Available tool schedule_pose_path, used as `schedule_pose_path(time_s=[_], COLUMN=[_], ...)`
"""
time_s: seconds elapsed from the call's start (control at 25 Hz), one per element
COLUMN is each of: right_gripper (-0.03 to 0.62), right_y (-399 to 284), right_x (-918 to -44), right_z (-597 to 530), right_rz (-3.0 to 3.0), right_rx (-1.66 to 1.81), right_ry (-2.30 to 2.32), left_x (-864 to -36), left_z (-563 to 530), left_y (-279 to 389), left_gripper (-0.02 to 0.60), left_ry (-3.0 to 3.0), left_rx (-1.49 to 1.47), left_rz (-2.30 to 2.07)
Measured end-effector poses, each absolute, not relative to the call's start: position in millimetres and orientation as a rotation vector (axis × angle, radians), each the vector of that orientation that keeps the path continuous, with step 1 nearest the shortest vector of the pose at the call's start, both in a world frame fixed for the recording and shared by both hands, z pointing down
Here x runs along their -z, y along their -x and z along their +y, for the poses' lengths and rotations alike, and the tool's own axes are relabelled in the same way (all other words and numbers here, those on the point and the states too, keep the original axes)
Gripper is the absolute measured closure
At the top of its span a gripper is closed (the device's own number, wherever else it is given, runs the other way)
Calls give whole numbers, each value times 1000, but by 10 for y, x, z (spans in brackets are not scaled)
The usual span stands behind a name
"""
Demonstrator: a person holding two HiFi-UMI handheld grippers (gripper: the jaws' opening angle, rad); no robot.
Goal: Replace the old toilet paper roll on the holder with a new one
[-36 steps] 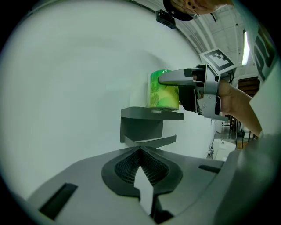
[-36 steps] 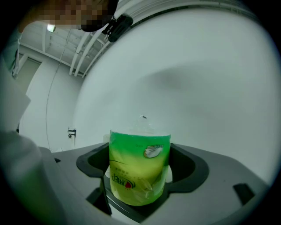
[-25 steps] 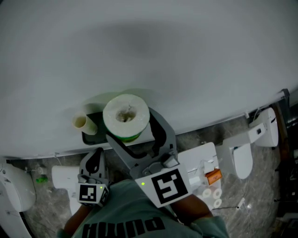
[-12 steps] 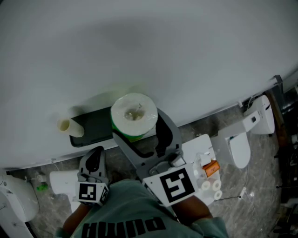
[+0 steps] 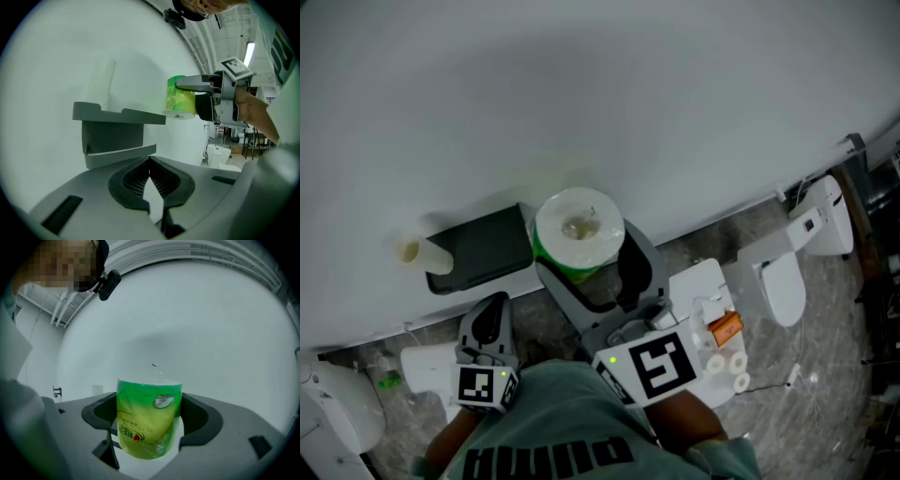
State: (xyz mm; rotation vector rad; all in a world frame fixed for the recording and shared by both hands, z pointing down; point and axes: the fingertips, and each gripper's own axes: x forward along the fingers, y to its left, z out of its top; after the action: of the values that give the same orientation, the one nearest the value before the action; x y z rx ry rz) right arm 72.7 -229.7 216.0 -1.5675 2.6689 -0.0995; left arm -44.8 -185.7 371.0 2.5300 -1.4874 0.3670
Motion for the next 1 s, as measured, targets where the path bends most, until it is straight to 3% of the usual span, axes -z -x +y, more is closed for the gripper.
schedule_pose_path(time_s=[1.0], right_gripper=[184], right_y=[-980], right_x=[-2943], right_z=[-2472], right_rz=[2495], right_rx=[506], right_ry=[1540], left_x=[-3832], left_z=[-1878], left_y=[426], left_gripper=[577], left_ry=[-2545], left_rx=[-387], left_rz=[-1515])
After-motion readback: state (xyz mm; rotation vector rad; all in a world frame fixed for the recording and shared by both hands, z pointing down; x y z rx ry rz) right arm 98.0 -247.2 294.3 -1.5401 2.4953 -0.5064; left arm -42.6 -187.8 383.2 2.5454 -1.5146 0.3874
